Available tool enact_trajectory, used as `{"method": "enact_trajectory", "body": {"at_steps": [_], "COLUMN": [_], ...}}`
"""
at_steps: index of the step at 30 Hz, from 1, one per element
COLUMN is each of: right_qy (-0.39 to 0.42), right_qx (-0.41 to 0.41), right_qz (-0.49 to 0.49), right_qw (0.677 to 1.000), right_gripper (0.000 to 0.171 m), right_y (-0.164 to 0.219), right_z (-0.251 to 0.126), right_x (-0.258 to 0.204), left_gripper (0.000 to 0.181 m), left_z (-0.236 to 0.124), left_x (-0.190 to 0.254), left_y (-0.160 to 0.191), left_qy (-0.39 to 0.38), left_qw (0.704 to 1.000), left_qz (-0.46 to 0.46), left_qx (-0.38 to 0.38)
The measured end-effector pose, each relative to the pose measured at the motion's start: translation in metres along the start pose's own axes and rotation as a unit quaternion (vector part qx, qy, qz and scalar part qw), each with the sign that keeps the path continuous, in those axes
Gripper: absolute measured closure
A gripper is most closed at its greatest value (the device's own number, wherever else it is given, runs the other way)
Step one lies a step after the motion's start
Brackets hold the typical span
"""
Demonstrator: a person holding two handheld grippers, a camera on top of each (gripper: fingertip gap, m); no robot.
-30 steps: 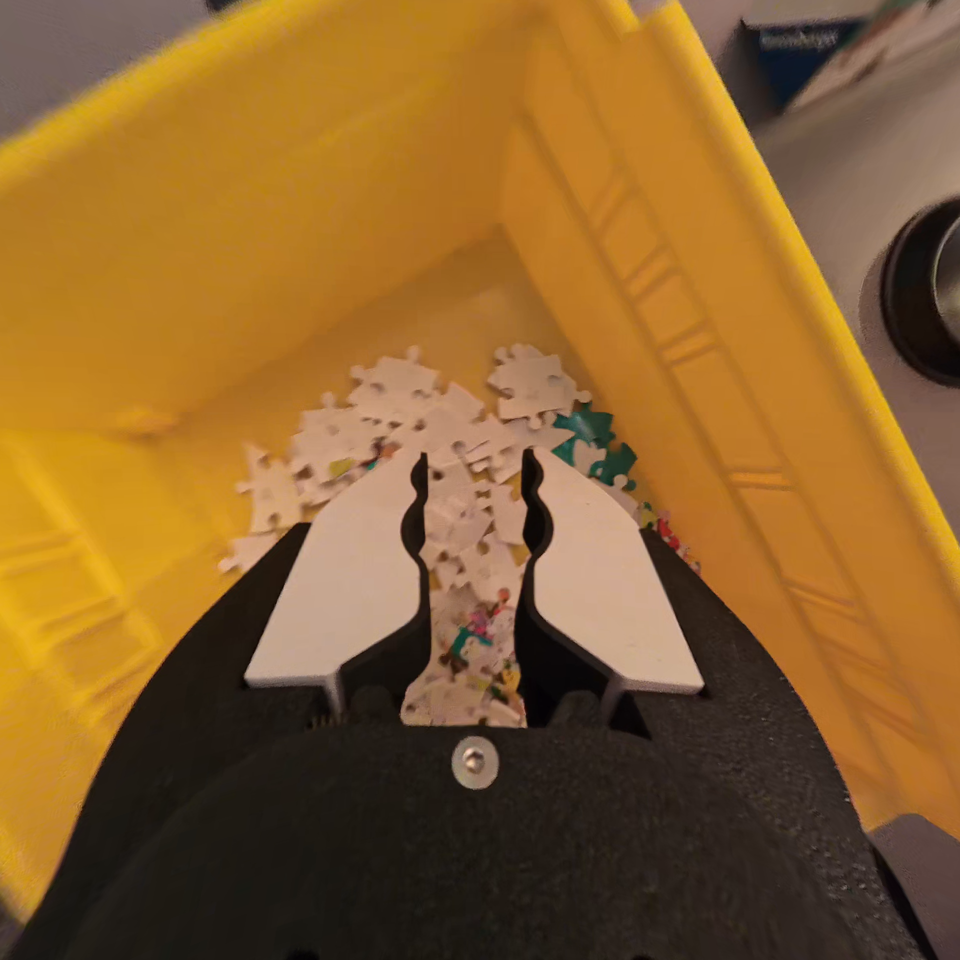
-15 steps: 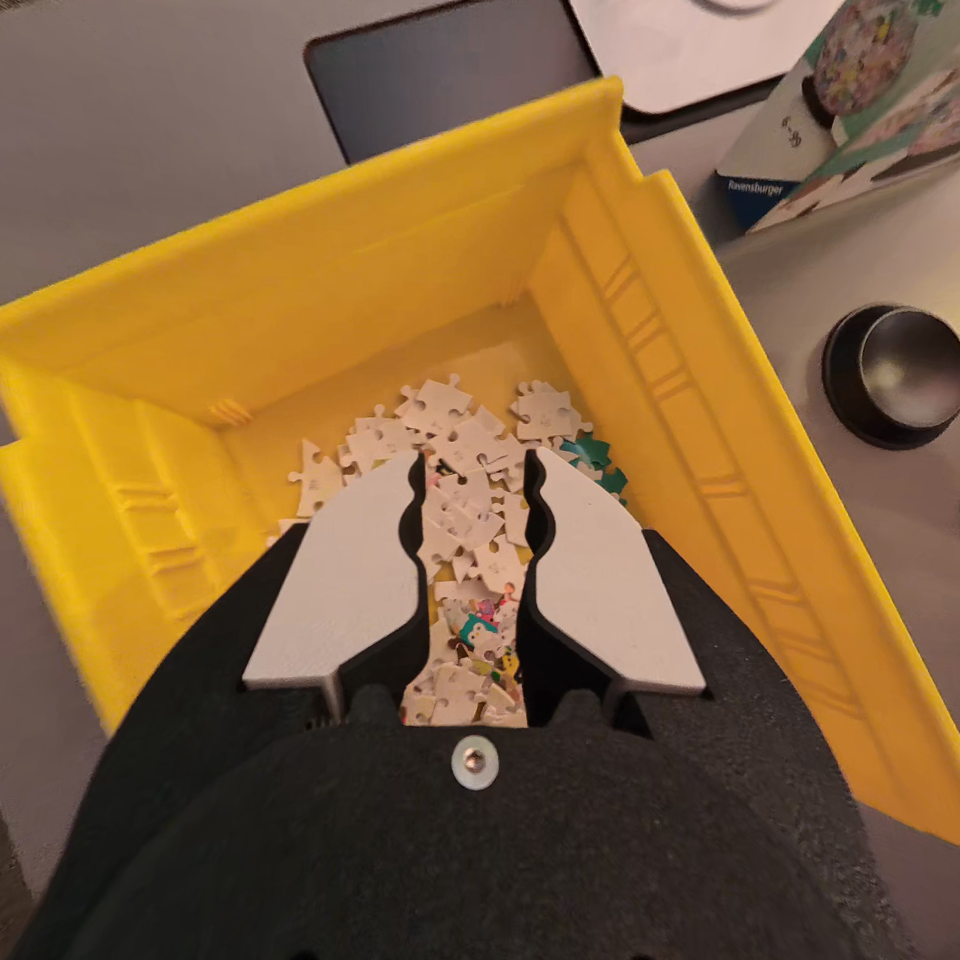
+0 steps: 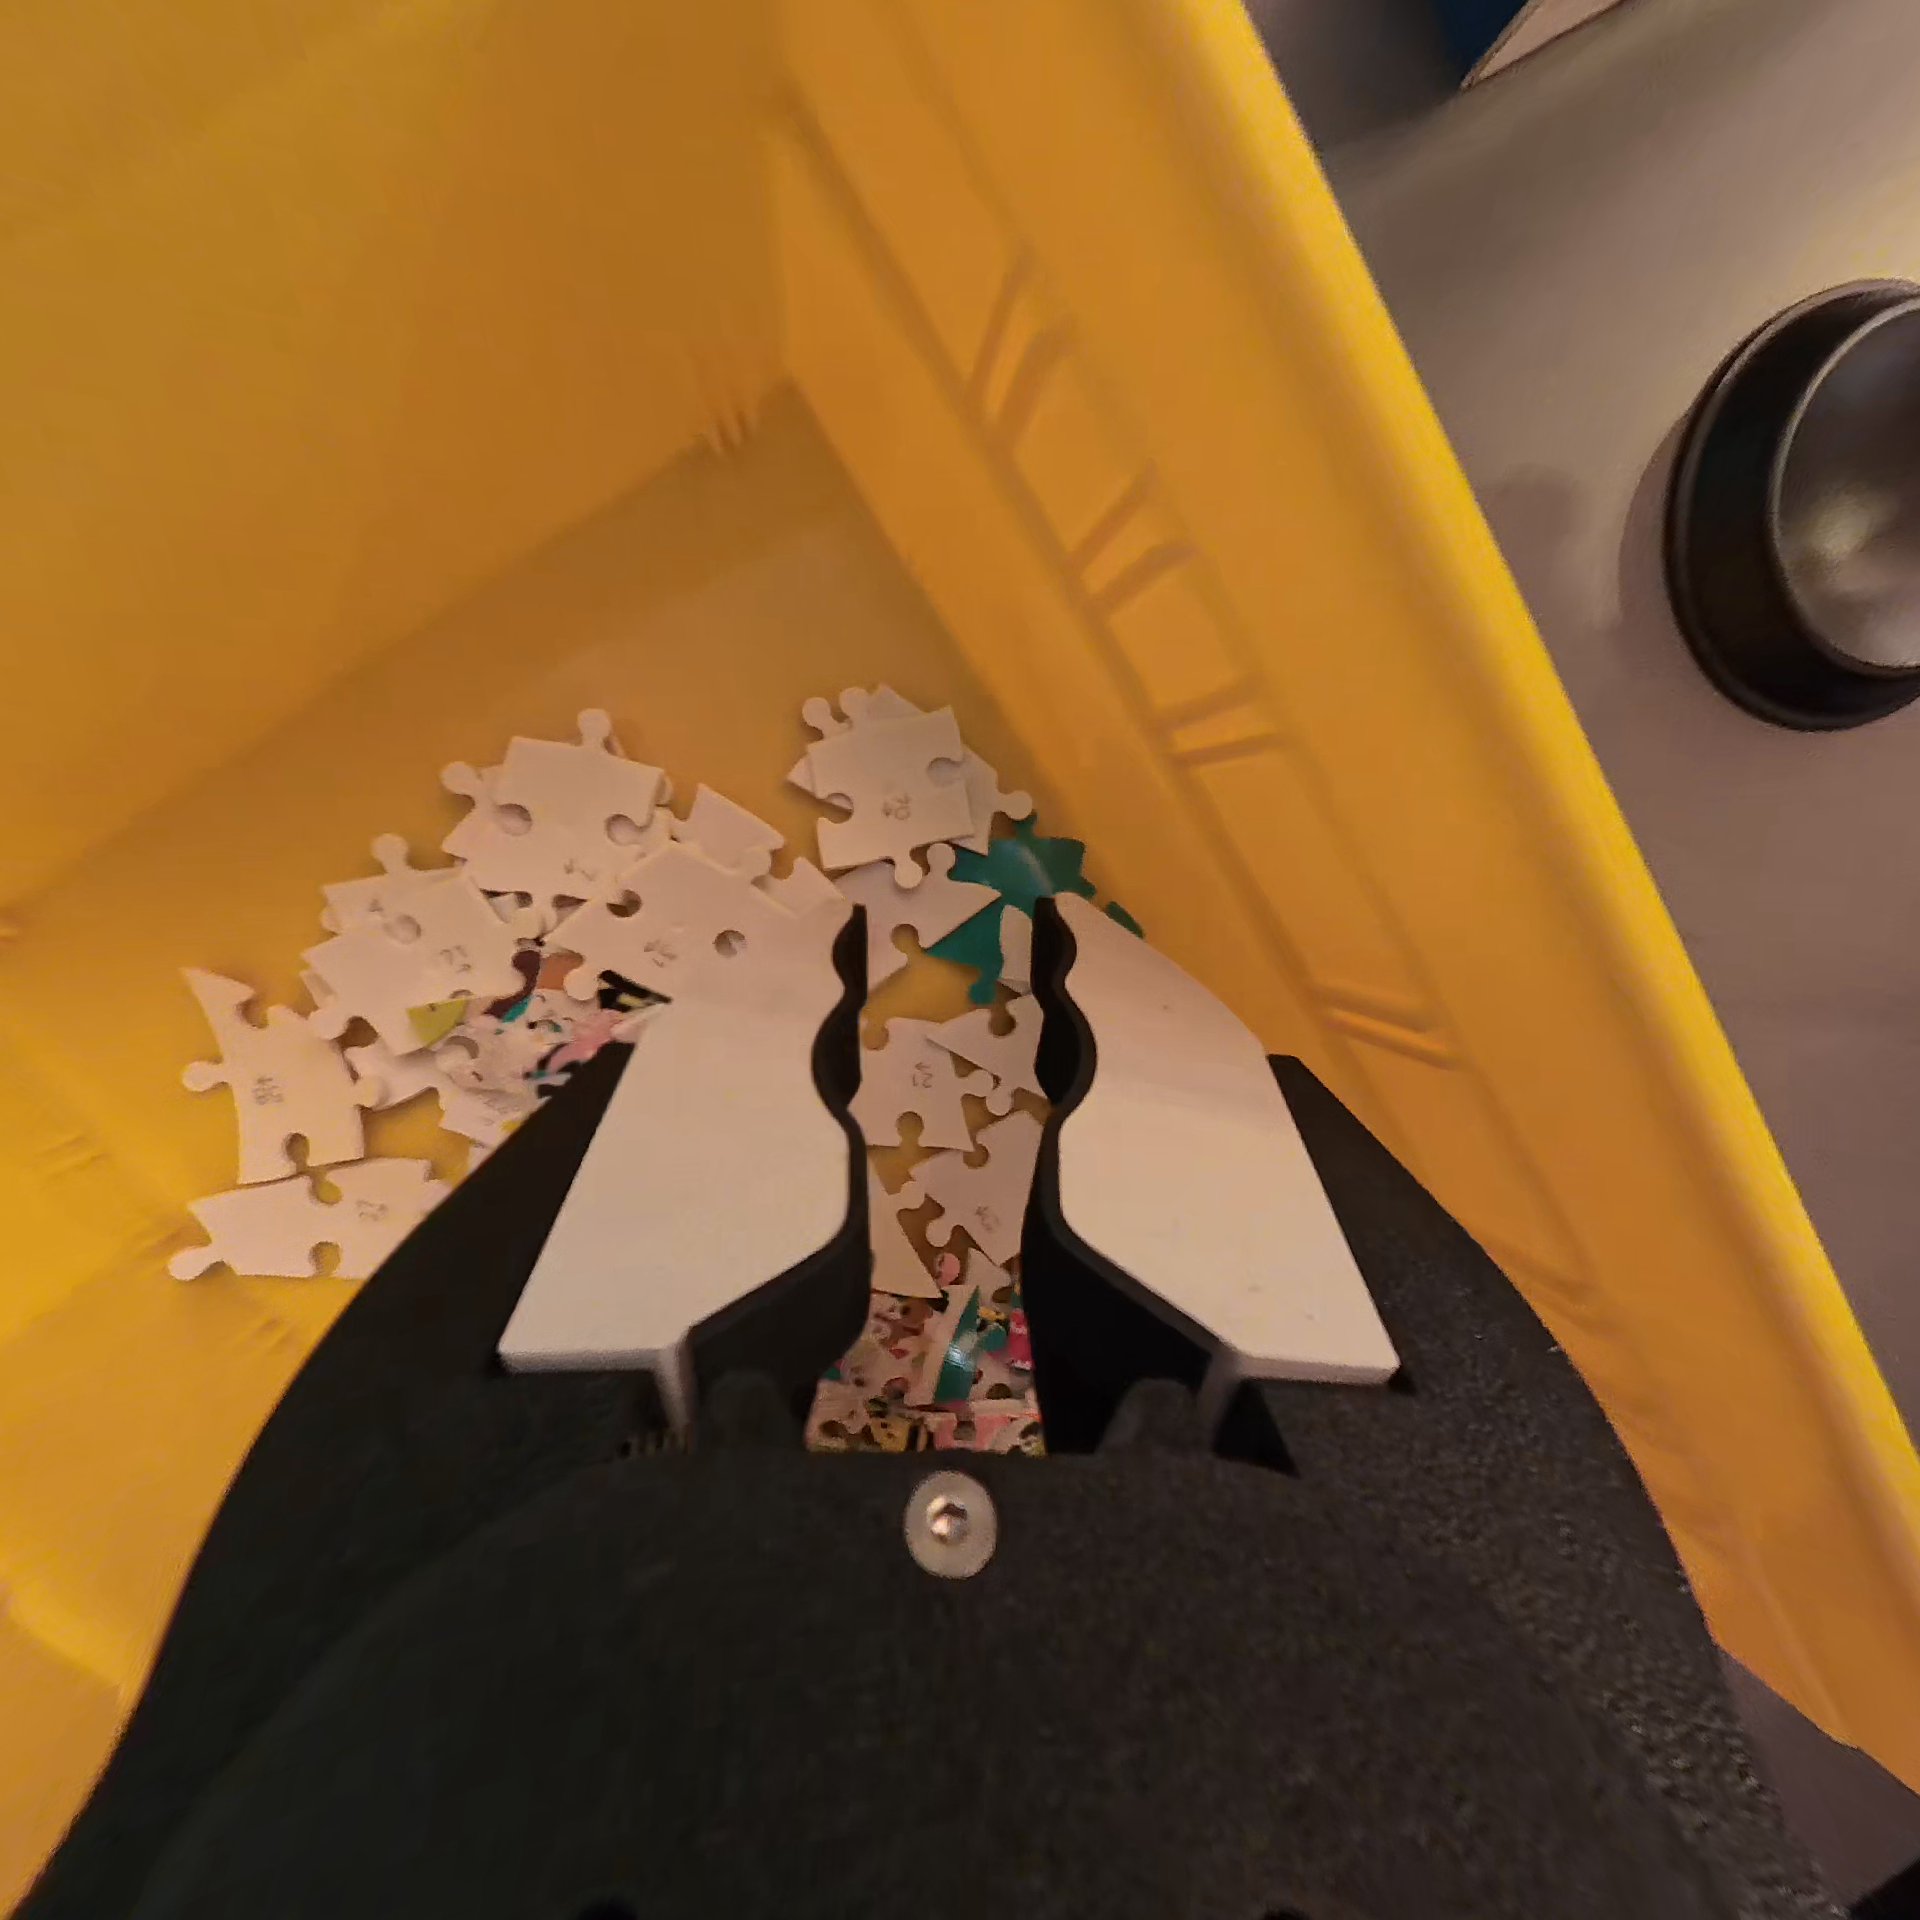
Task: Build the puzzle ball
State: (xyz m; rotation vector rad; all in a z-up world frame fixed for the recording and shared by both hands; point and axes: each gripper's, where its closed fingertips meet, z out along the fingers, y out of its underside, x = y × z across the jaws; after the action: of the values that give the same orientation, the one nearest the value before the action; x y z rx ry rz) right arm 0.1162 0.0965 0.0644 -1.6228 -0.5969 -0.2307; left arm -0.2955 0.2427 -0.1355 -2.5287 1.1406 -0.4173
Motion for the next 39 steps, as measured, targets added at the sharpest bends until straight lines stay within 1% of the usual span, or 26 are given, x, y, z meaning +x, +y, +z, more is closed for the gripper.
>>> {"method": "enact_trajectory", "body": {"at_steps": [2, 4, 7, 9, 14, 18, 24, 30, 35, 39], "right_qy": [0.000, 0.000, 0.000, 0.000, 0.001, 0.001, 0.000, -0.001, -0.001, -0.001], "right_qx": [0.000, -0.001, -0.001, 0.000, 0.001, 0.002, 0.003, 0.003, 0.005, 0.005], "right_qz": [0.000, -0.001, -0.001, 0.000, 0.000, 0.000, 0.000, 0.001, 0.001, 0.000], "right_qw": [1.000, 1.000, 1.000, 1.000, 1.000, 1.000, 1.000, 1.000, 1.000, 1.000], "right_gripper": [0.132, 0.132, 0.132, 0.132, 0.132, 0.132, 0.132, 0.132, 0.132, 0.132], "right_y": [0.000, 0.000, 0.000, 0.000, 0.000, -0.001, -0.001, -0.002, -0.003, -0.003], "right_z": [0.000, 0.000, 0.000, 0.000, -0.001, -0.001, -0.001, -0.001, -0.002, -0.002], "right_x": [0.000, -0.001, 0.000, 0.000, 0.001, 0.001, 0.001, 0.000, 0.000, 0.000], "left_gripper": [0.154, 0.154, 0.150, 0.147, 0.146, 0.145, 0.161, 0.177, 0.179, 0.180], "left_z": [0.001, 0.004, 0.008, 0.010, 0.012, 0.012, 0.006, -0.010, -0.023, -0.033], "left_x": [0.008, 0.009, 0.014, 0.012, 0.007, 0.008, 0.006, -0.001, -0.011, -0.012], "left_y": [0.000, 0.002, 0.005, 0.007, 0.008, 0.009, 0.013, 0.011, 0.012, 0.013], "left_qy": [0.016, 0.009, 0.015, 0.005, -0.016, -0.016, -0.012, 0.001, 0.016, 0.052], "left_qw": [1.000, 1.000, 0.999, 0.999, 0.998, 0.997, 0.998, 1.000, 1.000, 0.996], "left_qz": [0.010, 0.022, 0.036, 0.039, 0.051, 0.060, 0.053, 0.024, -0.022, -0.062], "left_qx": [-0.003, -0.013, -0.027, -0.033, -0.038, -0.041, -0.044, -0.017, 0.006, 0.022]}}
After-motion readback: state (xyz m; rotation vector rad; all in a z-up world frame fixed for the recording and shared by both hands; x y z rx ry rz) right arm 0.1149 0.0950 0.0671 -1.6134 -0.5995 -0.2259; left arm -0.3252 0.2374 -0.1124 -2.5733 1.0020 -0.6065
